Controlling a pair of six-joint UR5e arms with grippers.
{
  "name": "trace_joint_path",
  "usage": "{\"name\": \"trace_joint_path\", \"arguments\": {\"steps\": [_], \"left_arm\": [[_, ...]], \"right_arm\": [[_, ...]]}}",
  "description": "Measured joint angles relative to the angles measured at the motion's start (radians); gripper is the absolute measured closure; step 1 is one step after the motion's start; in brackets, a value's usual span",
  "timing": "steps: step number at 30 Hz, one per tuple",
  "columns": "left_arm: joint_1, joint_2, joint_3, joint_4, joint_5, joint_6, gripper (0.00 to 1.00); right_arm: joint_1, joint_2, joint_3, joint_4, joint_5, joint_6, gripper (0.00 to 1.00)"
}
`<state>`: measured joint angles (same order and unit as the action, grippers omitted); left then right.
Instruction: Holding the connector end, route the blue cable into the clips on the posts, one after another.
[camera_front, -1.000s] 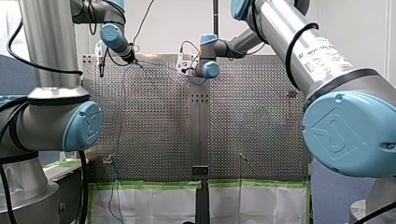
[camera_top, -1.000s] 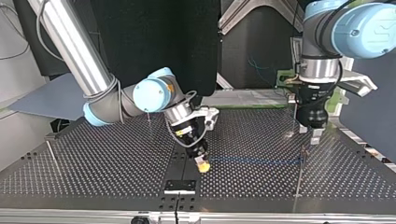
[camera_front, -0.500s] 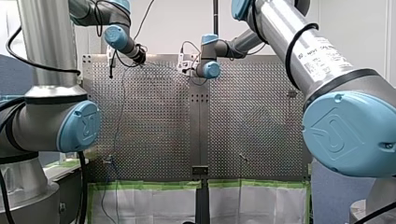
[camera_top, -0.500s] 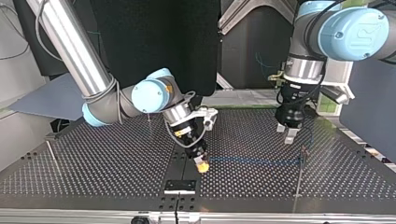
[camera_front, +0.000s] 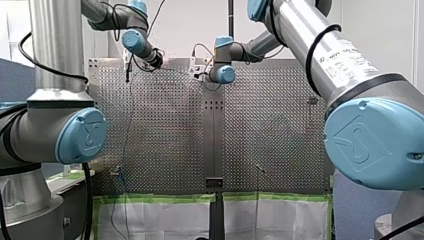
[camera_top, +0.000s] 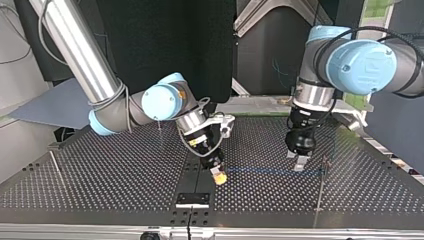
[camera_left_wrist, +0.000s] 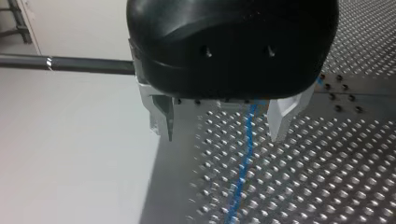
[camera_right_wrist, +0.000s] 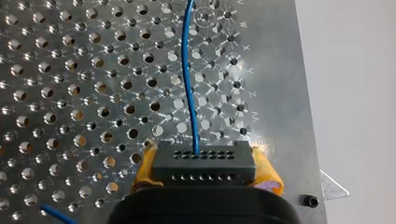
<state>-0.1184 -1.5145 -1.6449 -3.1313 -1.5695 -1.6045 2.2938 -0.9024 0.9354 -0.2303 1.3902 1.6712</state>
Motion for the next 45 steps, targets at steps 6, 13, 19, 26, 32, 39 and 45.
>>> {"name": "trace_joint_path", "arguments": {"steps": [6,13,19,26,32,39,45], "left_arm": [[-0.005,-0.041,0.002,0.009,-0.02,0.026,0.0],[-0.006,-0.047,0.002,0.035,-0.033,0.03,0.0],[-0.019,-0.083,0.038,0.049,-0.039,0.023,0.0],[-0.026,-0.122,0.099,0.065,-0.067,0.022,0.0],[-0.027,-0.163,0.108,0.07,-0.072,0.023,0.0],[-0.027,-0.176,0.108,0.078,-0.073,0.023,0.0],[-0.027,-0.176,0.108,0.09,-0.072,0.028,0.0]], "right_arm": [[0.001,-0.001,0.0,0.0,0.0,0.0,1.0],[0.005,-0.001,0.0,-0.001,-0.001,-0.001,1.0],[0.006,-0.001,0.0,-0.001,-0.002,-0.002,1.0],[0.006,-0.005,-0.004,0.0,-0.003,-0.002,1.0],[0.001,-0.005,-0.005,0.0,-0.003,-0.001,1.0],[-0.002,-0.005,-0.005,0.001,-0.004,0.0,1.0],[-0.002,-0.005,-0.005,0.003,-0.005,0.0,1.0]]}}
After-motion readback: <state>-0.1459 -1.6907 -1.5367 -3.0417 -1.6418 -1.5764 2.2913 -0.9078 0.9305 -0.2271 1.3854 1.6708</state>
